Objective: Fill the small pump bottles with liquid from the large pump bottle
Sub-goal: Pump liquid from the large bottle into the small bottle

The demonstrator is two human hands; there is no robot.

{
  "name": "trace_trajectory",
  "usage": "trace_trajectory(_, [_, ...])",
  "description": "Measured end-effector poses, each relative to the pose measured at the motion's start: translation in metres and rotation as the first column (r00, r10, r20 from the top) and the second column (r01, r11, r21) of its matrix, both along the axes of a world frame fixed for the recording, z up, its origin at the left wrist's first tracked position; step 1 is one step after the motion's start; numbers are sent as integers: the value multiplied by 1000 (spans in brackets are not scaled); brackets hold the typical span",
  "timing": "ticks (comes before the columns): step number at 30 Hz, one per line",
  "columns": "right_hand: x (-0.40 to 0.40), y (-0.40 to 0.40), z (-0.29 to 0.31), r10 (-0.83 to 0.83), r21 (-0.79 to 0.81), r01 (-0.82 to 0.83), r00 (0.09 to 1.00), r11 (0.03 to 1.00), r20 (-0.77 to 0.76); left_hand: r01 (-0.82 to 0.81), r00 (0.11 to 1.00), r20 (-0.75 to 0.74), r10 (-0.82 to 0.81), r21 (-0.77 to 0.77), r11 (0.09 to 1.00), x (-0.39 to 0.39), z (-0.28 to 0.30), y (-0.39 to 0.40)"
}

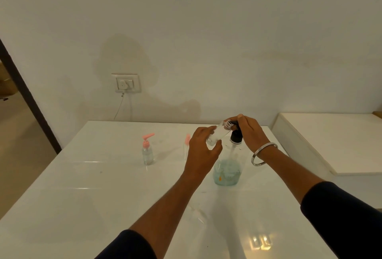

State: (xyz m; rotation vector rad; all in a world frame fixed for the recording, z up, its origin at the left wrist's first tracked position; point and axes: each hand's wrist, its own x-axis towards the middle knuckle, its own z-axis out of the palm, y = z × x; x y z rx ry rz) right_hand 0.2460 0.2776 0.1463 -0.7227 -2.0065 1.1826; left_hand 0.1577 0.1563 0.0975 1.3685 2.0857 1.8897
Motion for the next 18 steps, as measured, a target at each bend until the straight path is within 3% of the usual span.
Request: trace_trajectory(18, [5, -1, 1, -2, 17, 2, 1000, 1000, 14, 10, 1000, 16, -11, 14, 1000, 5, -1, 0])
